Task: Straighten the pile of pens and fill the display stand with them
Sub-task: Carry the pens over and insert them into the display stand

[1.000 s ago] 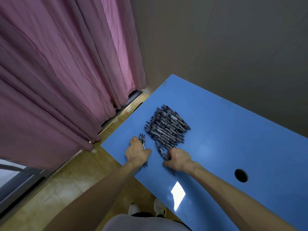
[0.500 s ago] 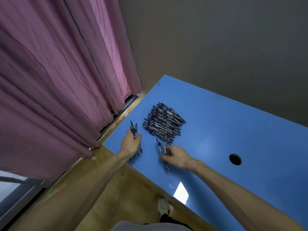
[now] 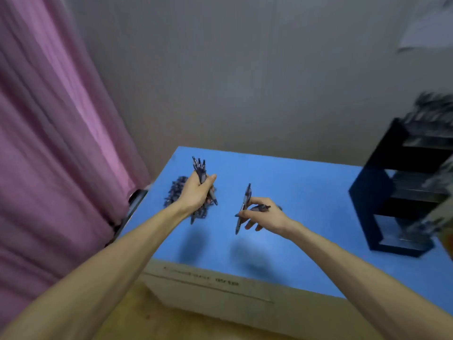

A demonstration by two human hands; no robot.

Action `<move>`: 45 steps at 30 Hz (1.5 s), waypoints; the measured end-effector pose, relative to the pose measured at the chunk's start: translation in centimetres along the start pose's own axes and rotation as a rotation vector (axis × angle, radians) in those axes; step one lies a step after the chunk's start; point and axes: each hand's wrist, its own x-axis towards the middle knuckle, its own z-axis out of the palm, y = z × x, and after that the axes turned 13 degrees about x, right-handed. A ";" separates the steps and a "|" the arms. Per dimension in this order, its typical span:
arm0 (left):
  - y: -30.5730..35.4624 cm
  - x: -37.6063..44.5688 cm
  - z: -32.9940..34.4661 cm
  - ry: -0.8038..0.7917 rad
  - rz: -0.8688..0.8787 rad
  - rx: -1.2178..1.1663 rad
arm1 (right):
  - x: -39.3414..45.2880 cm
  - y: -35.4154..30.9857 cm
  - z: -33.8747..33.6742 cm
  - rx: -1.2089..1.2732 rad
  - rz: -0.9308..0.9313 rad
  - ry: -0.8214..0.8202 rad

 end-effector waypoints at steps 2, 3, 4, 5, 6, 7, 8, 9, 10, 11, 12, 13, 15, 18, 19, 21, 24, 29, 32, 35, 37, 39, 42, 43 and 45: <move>3.5 -0.4 1.3 0.000 0.058 -0.012 | -2.5 -1.1 -3.1 0.010 -0.039 0.110; 5.1 -0.6 2.1 -0.014 0.085 -0.011 | -3.9 -1.6 -4.7 0.022 -0.061 0.163; 6.7 -0.7 3.1 -0.032 0.109 -0.011 | -5.4 -2.0 -6.3 0.036 -0.080 0.211; 8.3 -0.9 4.2 -0.046 0.125 -0.017 | -6.9 -2.4 -8.1 0.049 -0.095 0.252; 9.9 -1.1 5.6 -0.055 0.141 -0.028 | -8.6 -2.6 -9.9 0.059 -0.107 0.287; 11.6 -1.4 7.2 -0.066 0.161 -0.036 | -10.3 -2.8 -12.0 0.068 -0.119 0.321; 13.4 -1.8 8.9 -0.081 0.189 -0.046 | -12.1 -2.8 -14.1 0.077 -0.134 0.356; 15.3 -2.2 10.8 -0.102 0.218 -0.055 | -13.8 -2.8 -16.3 0.090 -0.148 0.393; 17.2 -2.6 12.9 -0.121 0.245 -0.067 | -15.6 -2.6 -18.6 0.106 -0.161 0.430; 19.1 -3.2 15.0 -0.137 0.264 -0.079 | -17.3 -2.3 -20.9 0.119 -0.175 0.471; 21.0 -3.8 17.2 -0.148 0.280 -0.091 | -19.1 -1.9 -23.2 0.128 -0.190 0.511; 22.8 -4.5 19.3 -0.156 0.292 -0.098 | -20.8 -1.5 -25.3 0.128 -0.206 0.548; 26.1 -5.9 23.3 -0.166 0.307 -0.103 | -23.6 -0.6 -29.5 0.107 -0.226 0.598; 30.0 -7.5 28.0 -0.175 0.312 -0.077 | -27.5 0.8 -34.6 0.081 -0.251 0.633; 31.1 -7.9 29.2 -0.172 0.311 -0.065 | -28.6 1.3 -35.9 0.080 -0.258 0.639; 33.1 -8.5 31.2 -0.152 0.304 -0.033 | -30.8 2.1 -38.3 0.086 -0.266 0.640; 35.7 -9.0 33.1 -0.119 0.282 -0.004 | -33.1 3.2 -41.3 0.094 -0.270 0.628; 38.5 -8.5 34.2 -0.083 0.271 0.000 | -32.9 4.0 -45.0 0.105 -0.271 0.626; 39.7 -7.3 34.5 -0.039 0.272 0.029 | -31.8 3.9 -46.2 0.109 -0.250 0.526; 40.5 -5.6 34.9 -0.005 0.299 0.046 | -30.1 3.7 -46.9 0.081 -0.242 0.487; 40.8 -4.1 35.0 -0.004 0.314 0.035 | -28.7 3.1 -47.5 0.069 -0.258 0.509; 41.3 -2.5 35.1 -0.022 0.325 0.017 | -27.2 2.0 -48.4 0.033 -0.269 0.534; 42.2 0.3 35.1 -0.031 0.340 -0.018 | -24.5 -0.8 -50.2 -0.028 -0.305 0.606; 42.6 1.4 35.0 -0.028 0.345 -0.017 | -23.5 -1.9 -50.7 -0.051 -0.318 0.634; 43.5 3.6 34.7 -0.031 0.366 0.015 | -21.5 -3.9 -51.7 -0.080 -0.343 0.682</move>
